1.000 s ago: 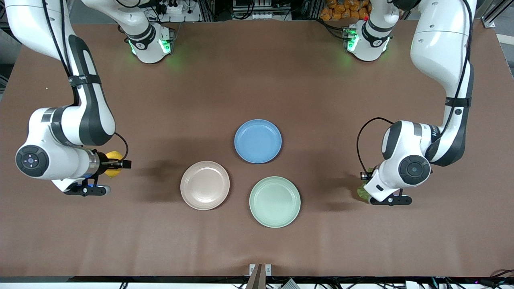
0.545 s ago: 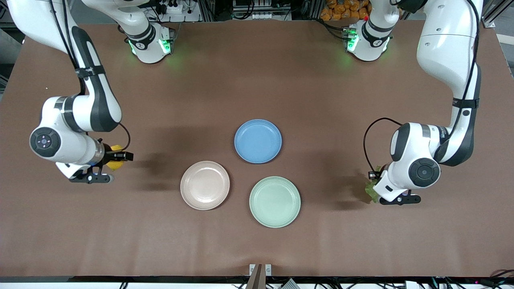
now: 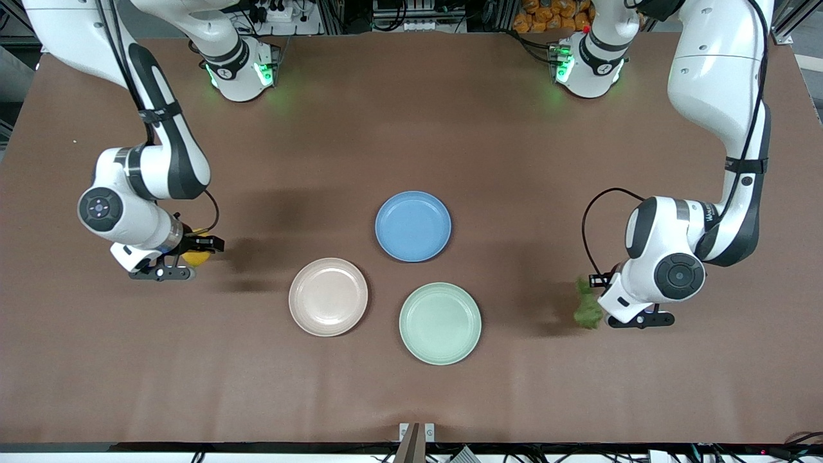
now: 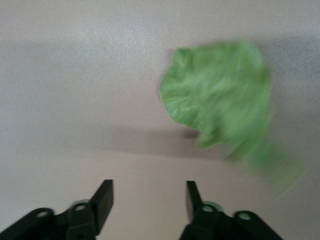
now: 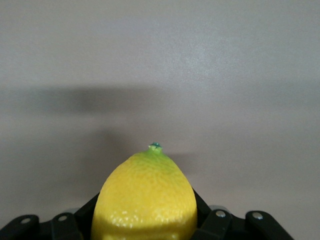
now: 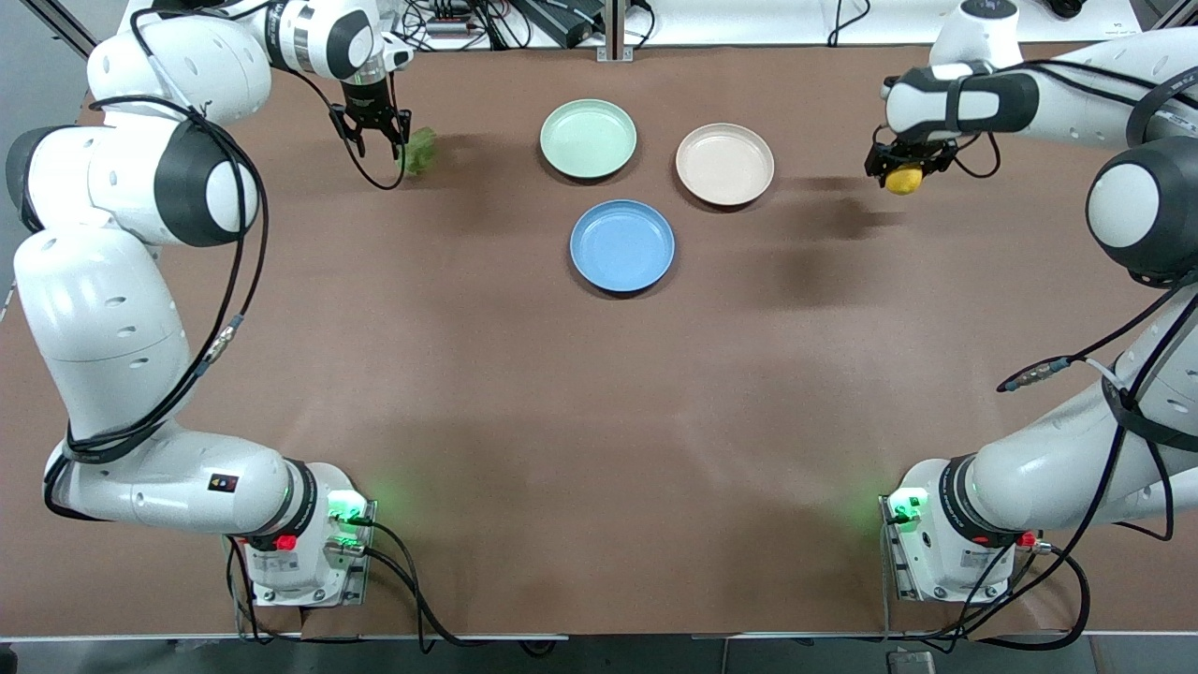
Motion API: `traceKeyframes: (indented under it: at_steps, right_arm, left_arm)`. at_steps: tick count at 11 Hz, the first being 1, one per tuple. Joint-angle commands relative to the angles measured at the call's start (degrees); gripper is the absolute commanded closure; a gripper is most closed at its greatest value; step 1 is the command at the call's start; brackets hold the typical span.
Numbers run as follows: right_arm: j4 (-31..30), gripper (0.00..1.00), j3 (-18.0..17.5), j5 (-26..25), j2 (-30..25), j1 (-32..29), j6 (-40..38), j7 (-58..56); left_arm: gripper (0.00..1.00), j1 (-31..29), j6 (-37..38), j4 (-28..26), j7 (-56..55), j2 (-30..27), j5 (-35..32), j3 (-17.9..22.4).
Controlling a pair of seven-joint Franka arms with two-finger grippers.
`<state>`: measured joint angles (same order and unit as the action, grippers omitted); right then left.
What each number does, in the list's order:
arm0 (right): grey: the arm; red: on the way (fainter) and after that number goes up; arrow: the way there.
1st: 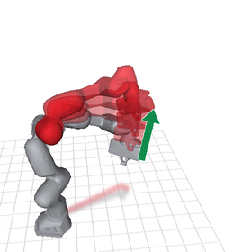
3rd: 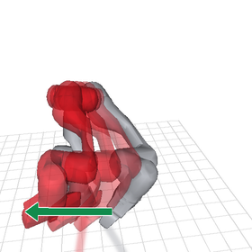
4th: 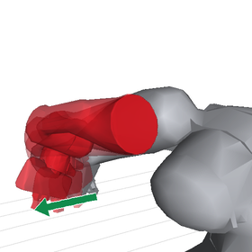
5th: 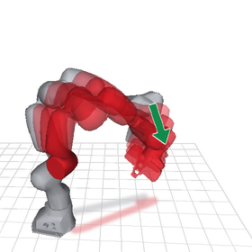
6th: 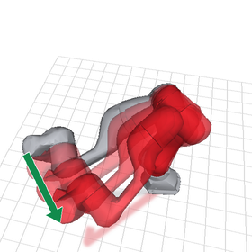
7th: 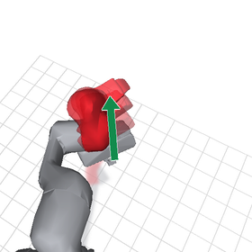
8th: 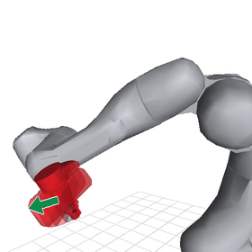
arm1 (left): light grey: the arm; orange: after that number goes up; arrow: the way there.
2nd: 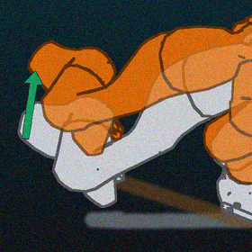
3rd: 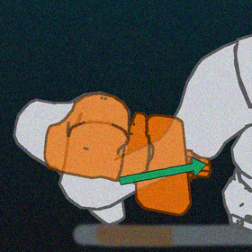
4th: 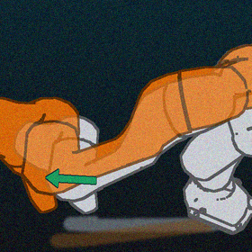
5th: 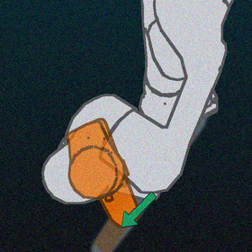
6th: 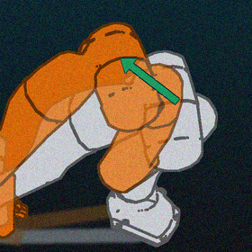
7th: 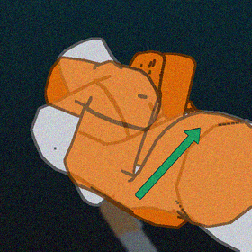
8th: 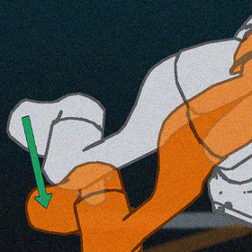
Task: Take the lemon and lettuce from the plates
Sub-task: 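Lower the lettuce onto the table while the right gripper lowers the lemon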
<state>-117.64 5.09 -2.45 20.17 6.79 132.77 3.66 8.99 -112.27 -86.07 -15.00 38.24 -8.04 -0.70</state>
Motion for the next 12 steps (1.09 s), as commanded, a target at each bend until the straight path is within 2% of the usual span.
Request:
traceKeyframes:
  at_steps: [1, 6, 11, 12]
  right_arm:
    - [-5.49, 0.56, -0.6, -1.86, -1.54, -4.5, 6.79, -5.22]
    - [-5.94, 0.55, -0.69, -1.86, 2.41, -5.21, 12.33, -5.5]
    - [-5.67, 0.52, -0.69, -1.86, 4.0, -6.0, 13.39, -6.73]
    - [-5.5, 0.34, -0.69, -1.77, 4.0, -6.17, 13.31, -6.73]
  left_arm:
    - [0.0, 0.06, 0.47, -0.07, -0.12, -1.41, -1.63, -0.09]
    - [0.0, -0.03, 0.56, 0.29, 1.99, -4.92, -1.72, 0.7]
    - [0.0, 0.15, 3.02, 0.38, 2.16, -9.66, -1.89, 0.61]
    - [0.0, 0.06, 3.02, 0.38, 2.77, -10.54, -1.89, 0.61]
